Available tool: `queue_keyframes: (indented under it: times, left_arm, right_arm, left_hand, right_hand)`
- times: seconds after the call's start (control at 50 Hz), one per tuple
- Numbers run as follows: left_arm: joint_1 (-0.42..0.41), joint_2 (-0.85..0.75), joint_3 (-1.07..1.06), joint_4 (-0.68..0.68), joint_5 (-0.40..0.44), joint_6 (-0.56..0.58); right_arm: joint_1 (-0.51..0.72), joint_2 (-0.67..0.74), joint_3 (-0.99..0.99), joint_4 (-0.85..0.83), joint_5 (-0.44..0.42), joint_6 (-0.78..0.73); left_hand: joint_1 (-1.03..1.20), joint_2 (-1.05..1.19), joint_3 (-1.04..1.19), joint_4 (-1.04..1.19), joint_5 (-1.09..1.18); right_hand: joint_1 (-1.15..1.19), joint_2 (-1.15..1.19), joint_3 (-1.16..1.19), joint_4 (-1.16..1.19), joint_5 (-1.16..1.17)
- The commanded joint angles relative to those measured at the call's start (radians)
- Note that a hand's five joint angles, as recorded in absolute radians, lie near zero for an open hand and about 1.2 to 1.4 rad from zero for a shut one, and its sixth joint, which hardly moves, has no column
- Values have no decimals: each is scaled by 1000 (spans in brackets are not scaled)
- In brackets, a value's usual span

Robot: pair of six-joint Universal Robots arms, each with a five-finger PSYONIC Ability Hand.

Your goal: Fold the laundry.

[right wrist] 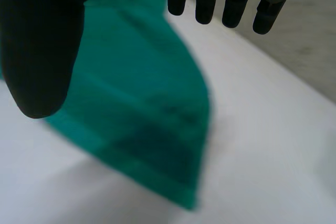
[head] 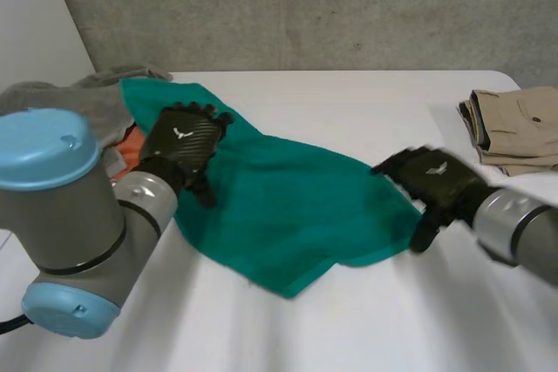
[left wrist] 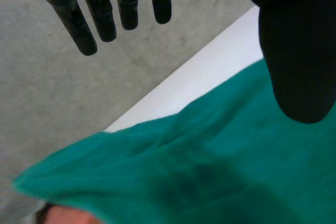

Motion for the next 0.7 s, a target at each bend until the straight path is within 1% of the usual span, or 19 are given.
queue_keyframes:
  times: [0.02,0.04,0.06,0.1,0.12,0.18,0.2,0.24,0.28,0.36,0.4,0.42,0.48,0.52,0.54,0.62,0.7]
  left_arm:
    - [183,-11,-25,118,63,264]
    - [202,-13,-22,120,81,284]
    - [231,-14,-17,121,118,302]
    - [254,-16,-15,121,153,299]
    - [266,-14,-17,118,181,281]
    - [272,-7,-29,114,203,247]
    - [271,-1,-35,112,209,218]
    - [271,10,-45,112,210,191]
    - [271,33,-63,112,215,157]
    - [274,62,-83,115,216,132]
    - [274,65,-85,115,216,132]
    - [274,67,-86,115,216,131]
    - [274,71,-86,115,215,131]
    - [274,73,-88,115,216,129]
    - [274,73,-88,115,216,129]
    - [269,73,-88,115,216,131]
    - [269,70,-88,126,218,132]
  right_arm:
    - [219,8,22,-84,33,137]
    - [254,26,15,-133,59,201]
    - [272,44,9,-158,74,226]
    - [308,95,-8,-203,105,269]
    - [337,144,-31,-235,130,291]
    - [384,210,-71,-252,167,279]
    - [415,248,-99,-250,191,253]
    - [438,281,-119,-258,220,214]
    - [447,331,-149,-263,269,158]
    - [454,385,-209,-263,334,121]
    - [454,397,-223,-263,343,121]
    - [454,402,-231,-264,345,122]
    - [452,408,-240,-264,346,121]
    - [449,411,-248,-263,358,113]
    - [449,408,-249,-261,361,113]
    - [446,373,-231,-255,366,122]
    - [443,253,-220,-250,366,119]
  left_hand:
    - [16,-1,-5,2,-1]
    - [16,-1,-5,2,-1]
    - [16,-1,-5,2,-1]
    - [16,-1,-5,2,-1]
    - [16,-1,-5,2,-1]
    - [13,-4,-8,-1,-4]
    - [13,-4,-8,-1,-4]
    - [13,-4,-8,-1,-4]
    - [13,-4,-8,-1,-4]
    - [10,-7,-11,-4,-7]
    - [10,-7,-11,-4,-7]
    - [10,-7,-11,-4,-7]
    - [8,-10,-14,-7,-10]
    - [5,-13,-17,-10,-13]
    - [5,-13,-17,-10,-13]
    - [-7,-25,-29,-22,-25]
    - [-19,-36,-40,-34,-37]
  right_hand:
    - [-56,-40,-32,-34,-44]
    - [-56,-40,-32,-34,-44]
    - [-56,-40,-32,-34,-44]
    - [-56,-40,-32,-34,-44]
    - [-56,-40,-32,-34,-44]
    - [-56,-40,-32,-34,-44]
    - [-56,-40,-32,-34,-44]
    - [-56,-40,-32,-34,-44]
    - [-56,-40,-32,-34,-44]
    - [-40,-24,-16,-19,-28]
    - [68,84,92,90,80]
    - [234,250,258,256,246]
    - [541,556,564,562,553]
    - [1041,1057,1065,1063,1053]
    - [1165,1180,1188,1186,1177]
    - [1166,1181,1189,1187,1178]
    - [1166,1181,1189,1187,1178]
